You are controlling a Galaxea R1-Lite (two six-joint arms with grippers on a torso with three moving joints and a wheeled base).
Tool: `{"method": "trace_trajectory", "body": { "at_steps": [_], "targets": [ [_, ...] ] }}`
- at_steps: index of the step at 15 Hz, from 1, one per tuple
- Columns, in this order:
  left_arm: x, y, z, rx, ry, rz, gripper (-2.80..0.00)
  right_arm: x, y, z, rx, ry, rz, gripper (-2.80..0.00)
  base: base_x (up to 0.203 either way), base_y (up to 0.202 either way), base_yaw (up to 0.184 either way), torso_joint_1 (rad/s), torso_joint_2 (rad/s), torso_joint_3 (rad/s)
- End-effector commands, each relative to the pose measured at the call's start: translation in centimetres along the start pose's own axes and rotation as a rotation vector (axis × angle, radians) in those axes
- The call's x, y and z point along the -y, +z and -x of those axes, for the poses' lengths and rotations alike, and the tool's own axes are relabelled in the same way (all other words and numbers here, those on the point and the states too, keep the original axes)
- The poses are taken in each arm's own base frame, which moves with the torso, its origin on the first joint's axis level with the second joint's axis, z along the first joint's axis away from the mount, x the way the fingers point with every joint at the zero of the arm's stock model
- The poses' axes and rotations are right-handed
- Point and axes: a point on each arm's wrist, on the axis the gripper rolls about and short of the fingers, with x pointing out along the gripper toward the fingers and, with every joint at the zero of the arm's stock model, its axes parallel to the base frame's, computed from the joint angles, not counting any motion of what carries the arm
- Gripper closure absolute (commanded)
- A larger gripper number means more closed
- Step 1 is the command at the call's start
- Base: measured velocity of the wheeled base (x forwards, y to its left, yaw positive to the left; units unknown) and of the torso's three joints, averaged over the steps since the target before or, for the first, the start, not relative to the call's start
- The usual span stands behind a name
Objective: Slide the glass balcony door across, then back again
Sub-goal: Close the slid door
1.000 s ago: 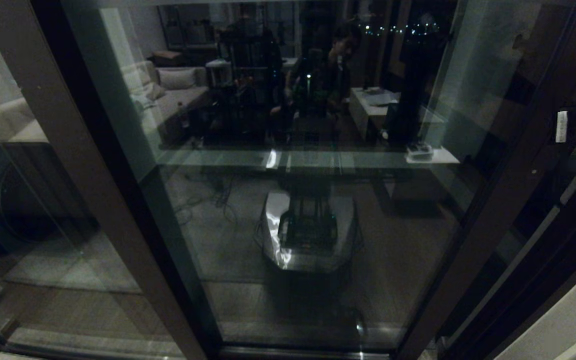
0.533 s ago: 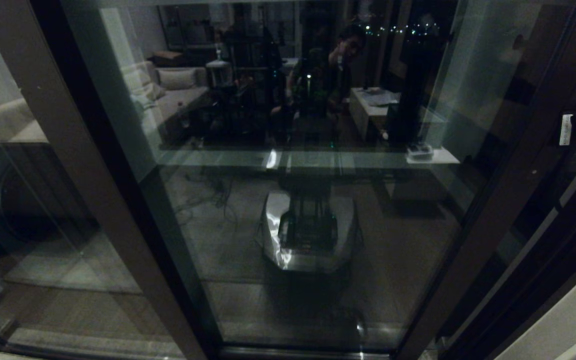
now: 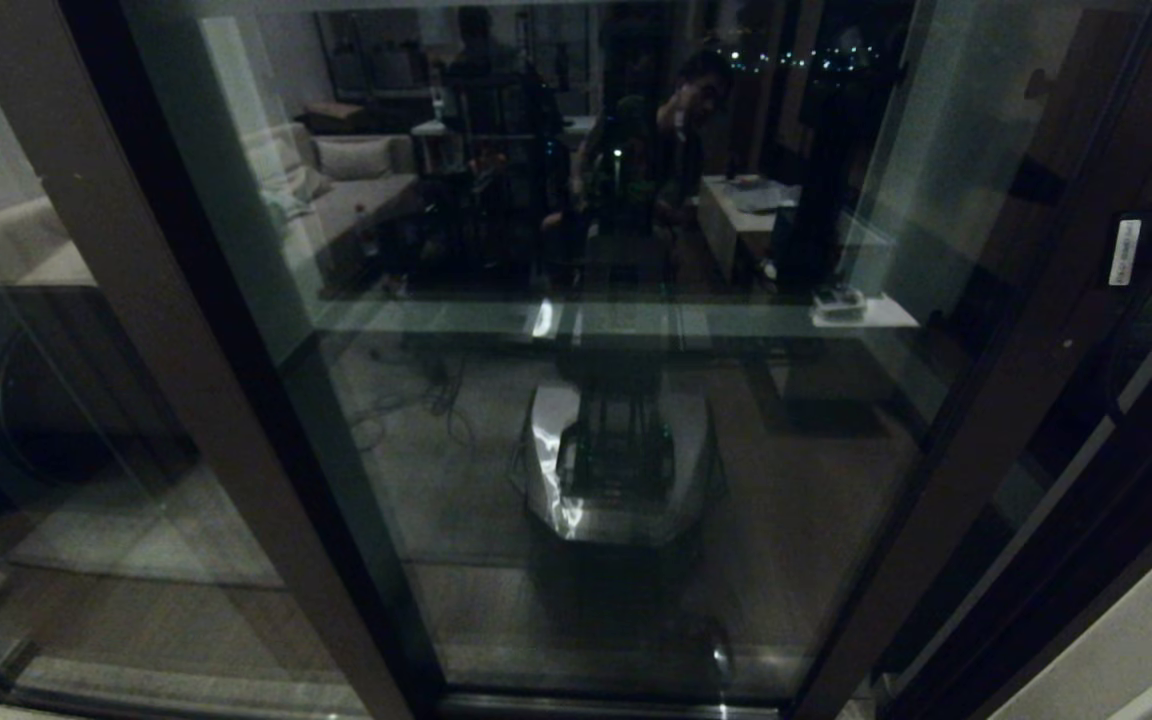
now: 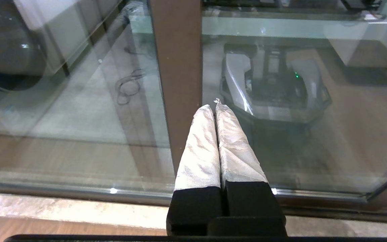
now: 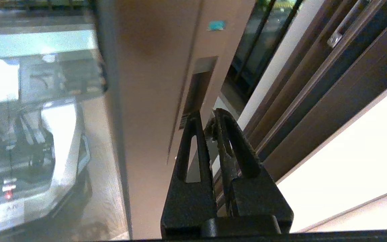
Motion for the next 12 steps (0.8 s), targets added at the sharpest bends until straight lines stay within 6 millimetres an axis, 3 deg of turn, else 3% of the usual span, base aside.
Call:
{"method": "trace_trajectory", "body": {
  "at_steps": [1,8,12],
  "targets": [
    [0.0,0.0,0.0,-0.001,0.0,-0.001,0.0,-0.7,-0.6,-1.0,-0.023,-0.002,0.009,0.0,0.0,0.0,0.0,0.0,0.0,0.0],
    [0.0,0.0,0.0,-0.001,0.0,-0.001,0.0,-0.4,-0.7,-2.0,-0.032,-0.009,-0.002,0.0,0.0,0.0,0.0,0.0,0.0,0.0],
    [0.0,0.0,0.0,-0.001,0.0,0.001,0.0,-0.2,-1.2,-3.9,-0.053,-0.022,-0.013,0.0,0.0,0.0,0.0,0.0,0.0,0.0]
  ]
}}
